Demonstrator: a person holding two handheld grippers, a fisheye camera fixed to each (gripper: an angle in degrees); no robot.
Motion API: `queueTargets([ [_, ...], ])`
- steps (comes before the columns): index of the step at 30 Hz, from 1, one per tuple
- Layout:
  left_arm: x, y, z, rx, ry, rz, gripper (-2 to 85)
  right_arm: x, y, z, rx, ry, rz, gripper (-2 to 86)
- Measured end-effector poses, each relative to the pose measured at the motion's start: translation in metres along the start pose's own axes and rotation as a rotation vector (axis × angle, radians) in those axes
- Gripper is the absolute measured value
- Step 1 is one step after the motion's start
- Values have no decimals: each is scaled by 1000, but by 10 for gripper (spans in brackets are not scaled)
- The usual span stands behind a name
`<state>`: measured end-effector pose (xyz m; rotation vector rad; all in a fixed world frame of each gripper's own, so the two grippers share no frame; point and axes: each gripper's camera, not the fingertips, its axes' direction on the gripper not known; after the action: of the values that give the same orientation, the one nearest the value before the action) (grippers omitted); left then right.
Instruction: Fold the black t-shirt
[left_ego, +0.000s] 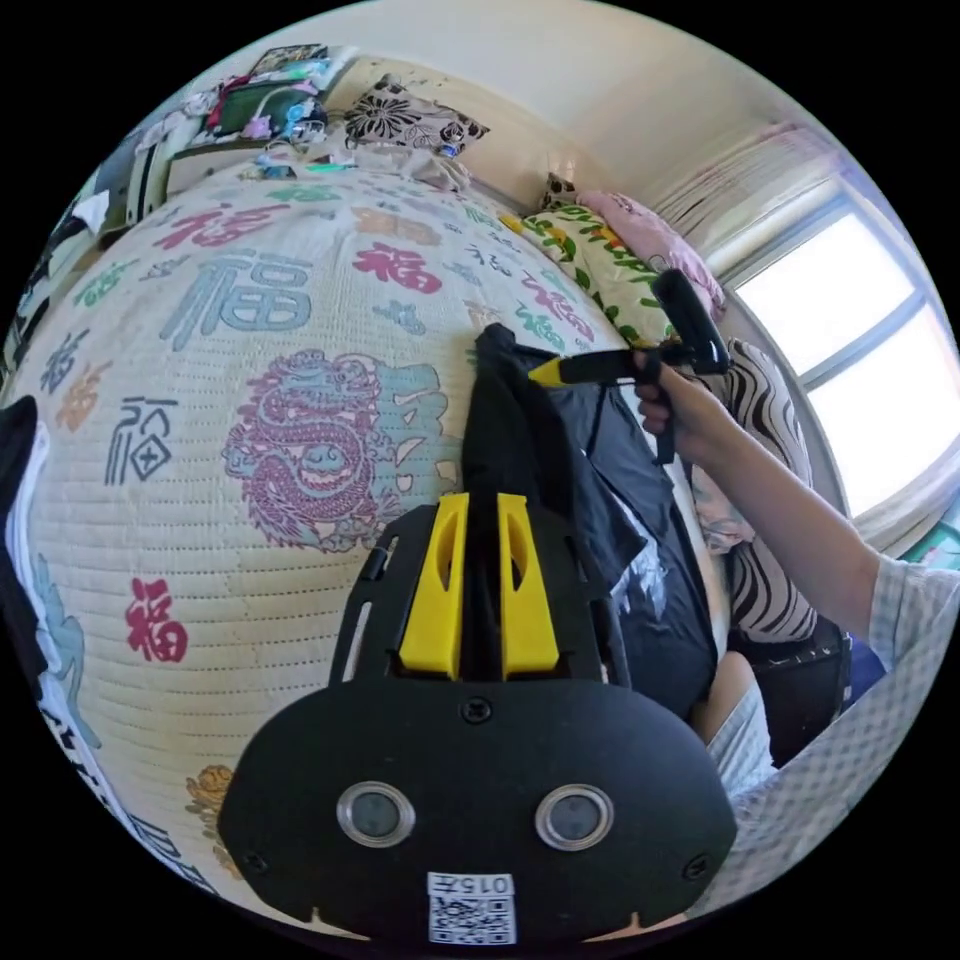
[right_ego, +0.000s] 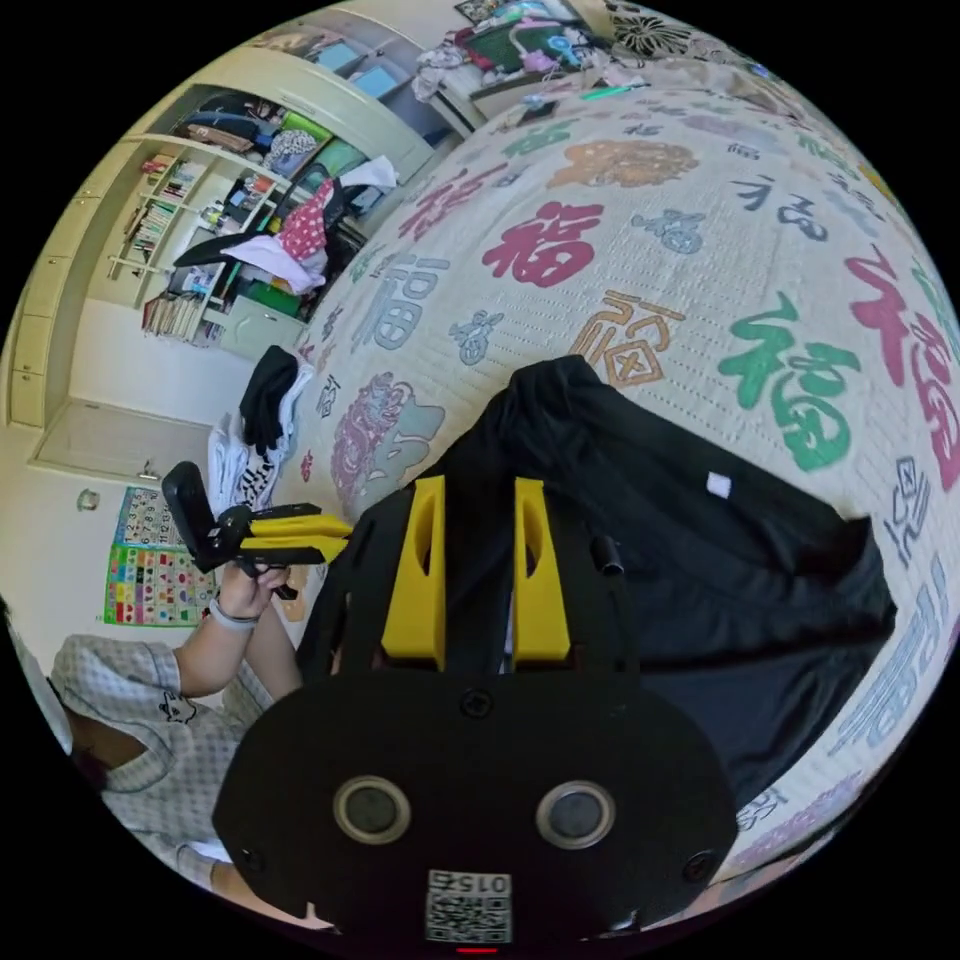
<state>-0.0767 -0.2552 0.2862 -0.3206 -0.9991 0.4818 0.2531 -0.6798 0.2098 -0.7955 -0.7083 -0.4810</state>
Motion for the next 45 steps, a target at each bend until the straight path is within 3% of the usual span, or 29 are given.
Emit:
queueTargets([
  [4, -3, -1, 21, -8, -12, -17, -5, 17, -22, 5, -37, 46, -36, 4],
  [8, -11, 11, 20, 63, -108, -87, -7, 39, -27, -17, 71, 45, 25, 9],
  [12, -22, 13, 19, 102, -25, -134, -2, 56, -29, -14, -89, 39, -1, 51],
  [15, -14, -10, 6, 152, -35, -50, 26, 63, -8, -59, 22, 78, -77, 46],
  [19, 5, -89, 28, 98, 22, 80, 77, 106, 26, -107, 21, 345, -12, 79],
  [24, 32, -182, 97, -17, 42, 163, 80, 146, 39, -114, -16, 365, 21, 98],
  [30, 42, -244, 195, -313, -45, 205, 27, 169, 28, -95, -99, 443, 36, 6],
  [35, 48, -273, 190, -190, -51, 261, 6, 184, 27, -119, -31, 469, 56, -7],
  [40, 45, -271, 207, -195, -103, 261, 18, 217, 33, -118, -15, 377, 168, 38],
  [45, 22, -229, 138, 7, 33, 182, 51, 201, 44, -148, 132, 358, 107, 70],
])
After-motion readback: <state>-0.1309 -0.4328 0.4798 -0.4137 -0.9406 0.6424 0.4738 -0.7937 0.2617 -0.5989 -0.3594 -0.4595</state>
